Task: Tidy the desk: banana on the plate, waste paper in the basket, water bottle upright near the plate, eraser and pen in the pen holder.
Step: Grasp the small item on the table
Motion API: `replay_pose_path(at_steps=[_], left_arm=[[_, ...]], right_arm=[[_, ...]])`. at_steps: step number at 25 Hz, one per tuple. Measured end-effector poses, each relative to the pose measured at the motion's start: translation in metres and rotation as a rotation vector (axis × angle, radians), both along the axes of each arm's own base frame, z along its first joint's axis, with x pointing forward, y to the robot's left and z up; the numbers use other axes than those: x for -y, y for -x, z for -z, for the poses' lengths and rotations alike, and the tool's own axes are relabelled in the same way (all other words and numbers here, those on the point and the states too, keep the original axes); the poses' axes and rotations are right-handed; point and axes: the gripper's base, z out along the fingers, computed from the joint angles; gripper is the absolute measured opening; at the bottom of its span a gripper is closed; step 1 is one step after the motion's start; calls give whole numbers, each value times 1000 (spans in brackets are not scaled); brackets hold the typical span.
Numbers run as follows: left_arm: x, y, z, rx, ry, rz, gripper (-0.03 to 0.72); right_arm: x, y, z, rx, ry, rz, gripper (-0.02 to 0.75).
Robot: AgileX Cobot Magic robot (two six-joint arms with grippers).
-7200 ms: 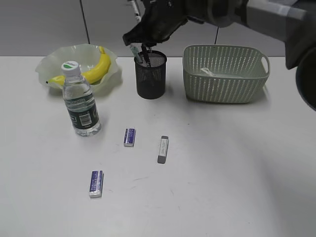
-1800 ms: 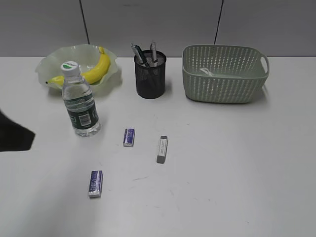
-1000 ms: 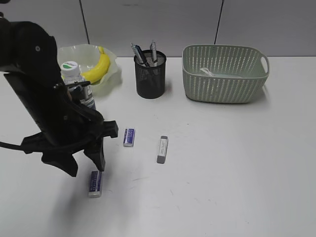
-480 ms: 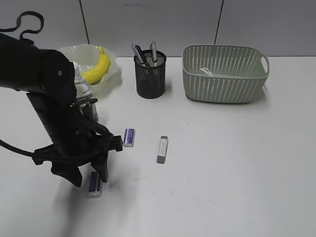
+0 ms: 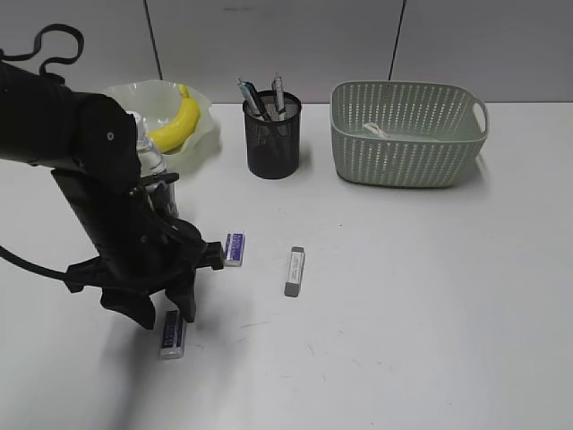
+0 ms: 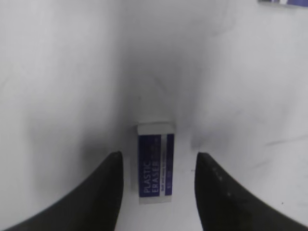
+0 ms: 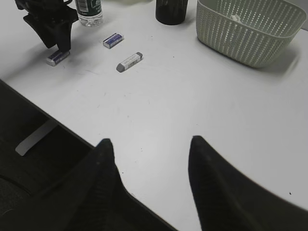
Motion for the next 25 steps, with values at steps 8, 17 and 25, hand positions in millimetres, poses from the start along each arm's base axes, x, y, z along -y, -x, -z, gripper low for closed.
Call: replay_pose_path(at_steps=[8,17,25], left_arm=[[5,-9,10,-22,-57,51,363],[17,-16,8,-40,-87,101,361],[16,-14,15,-84,-111,97,360]], right_arm=[[0,0,0,0,0,0,403],[0,0,0,0,0,0,403],[0,0,0,0,0,0,403]])
